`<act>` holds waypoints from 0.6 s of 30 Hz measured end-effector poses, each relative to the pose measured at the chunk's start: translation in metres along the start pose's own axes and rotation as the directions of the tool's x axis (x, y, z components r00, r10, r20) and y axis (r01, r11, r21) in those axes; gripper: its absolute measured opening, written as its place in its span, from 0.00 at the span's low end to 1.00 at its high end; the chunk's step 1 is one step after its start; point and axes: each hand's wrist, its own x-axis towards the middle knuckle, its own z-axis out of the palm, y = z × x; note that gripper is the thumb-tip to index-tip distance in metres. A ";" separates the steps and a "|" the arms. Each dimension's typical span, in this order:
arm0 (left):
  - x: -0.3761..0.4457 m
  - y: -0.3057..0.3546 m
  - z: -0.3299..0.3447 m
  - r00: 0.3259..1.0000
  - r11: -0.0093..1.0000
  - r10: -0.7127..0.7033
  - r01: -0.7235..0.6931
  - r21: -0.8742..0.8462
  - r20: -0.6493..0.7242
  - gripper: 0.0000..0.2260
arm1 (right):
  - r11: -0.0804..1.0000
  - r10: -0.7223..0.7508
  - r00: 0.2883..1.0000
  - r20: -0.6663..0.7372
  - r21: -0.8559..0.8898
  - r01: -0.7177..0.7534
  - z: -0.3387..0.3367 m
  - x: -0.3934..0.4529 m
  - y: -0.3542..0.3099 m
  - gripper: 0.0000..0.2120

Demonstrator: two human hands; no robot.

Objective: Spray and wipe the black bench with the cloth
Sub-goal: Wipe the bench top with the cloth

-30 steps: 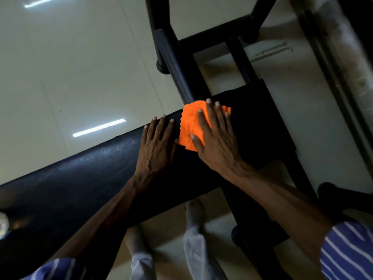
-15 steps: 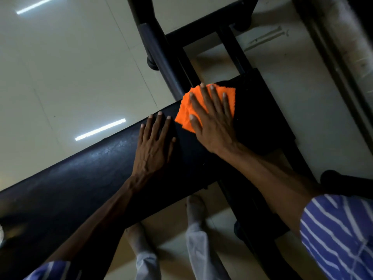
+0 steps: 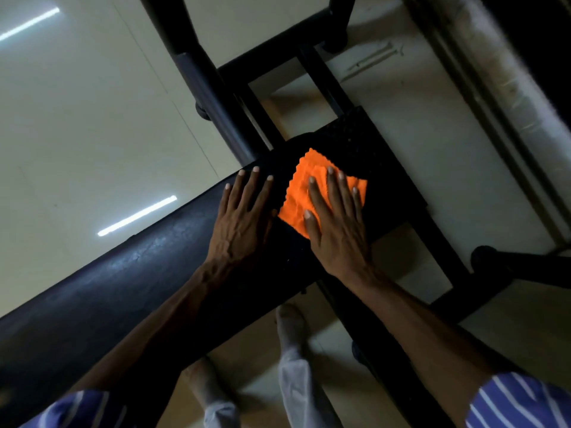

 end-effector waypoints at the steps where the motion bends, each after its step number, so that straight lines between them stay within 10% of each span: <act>1: 0.004 0.001 0.001 1.000 1.000 0.020 -0.020 0.007 0.012 0.27 | 1.000 0.001 1.000 0.007 -0.004 -0.001 -0.001 0.000 0.007 0.28; 18: 0.035 0.025 0.005 0.997 0.995 0.072 -0.074 0.071 0.028 0.27 | 0.975 0.217 0.976 0.025 0.046 -0.218 -0.007 0.009 0.027 0.28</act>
